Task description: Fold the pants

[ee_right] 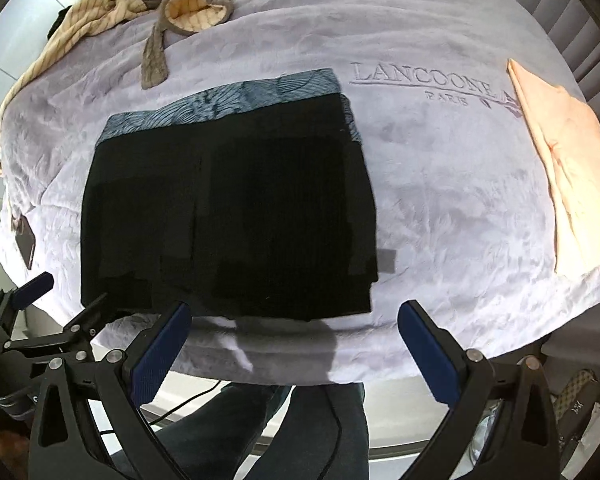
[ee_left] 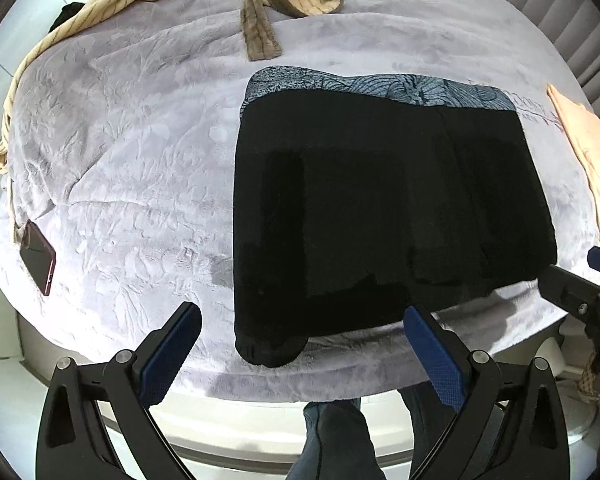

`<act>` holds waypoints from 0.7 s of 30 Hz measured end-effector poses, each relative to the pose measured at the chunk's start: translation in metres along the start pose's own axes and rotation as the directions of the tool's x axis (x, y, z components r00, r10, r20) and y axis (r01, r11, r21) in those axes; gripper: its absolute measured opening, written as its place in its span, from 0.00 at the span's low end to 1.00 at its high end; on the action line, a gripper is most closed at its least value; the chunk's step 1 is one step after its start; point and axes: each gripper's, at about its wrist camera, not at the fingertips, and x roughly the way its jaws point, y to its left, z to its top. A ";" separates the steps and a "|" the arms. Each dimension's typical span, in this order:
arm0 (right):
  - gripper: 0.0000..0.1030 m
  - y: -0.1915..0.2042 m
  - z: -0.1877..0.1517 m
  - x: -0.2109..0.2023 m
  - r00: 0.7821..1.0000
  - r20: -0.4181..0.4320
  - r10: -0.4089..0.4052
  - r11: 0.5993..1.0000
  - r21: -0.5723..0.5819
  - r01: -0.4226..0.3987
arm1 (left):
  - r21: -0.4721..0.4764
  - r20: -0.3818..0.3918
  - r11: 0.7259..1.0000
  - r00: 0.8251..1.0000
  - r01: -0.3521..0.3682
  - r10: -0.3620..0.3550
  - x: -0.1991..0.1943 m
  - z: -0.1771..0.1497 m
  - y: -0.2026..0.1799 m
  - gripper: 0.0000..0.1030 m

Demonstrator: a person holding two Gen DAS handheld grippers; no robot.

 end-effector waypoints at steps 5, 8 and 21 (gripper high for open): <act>1.00 0.010 -0.006 -0.003 1.000 0.015 -0.022 1.000 -0.020 0.023 | 0.012 0.025 1.000 1.000 -0.001 0.000 -0.003 -0.002 0.003 0.98; 1.00 0.015 -0.010 -0.006 0.999 0.027 -0.045 0.999 -0.027 0.046 | 0.015 0.035 1.000 0.999 -0.006 0.006 -0.005 -0.003 0.005 0.98; 1.00 0.028 -0.022 -0.017 0.993 0.054 -0.106 0.994 -0.021 0.107 | 0.025 0.055 1.000 0.998 -0.006 0.004 -0.009 -0.009 0.005 0.98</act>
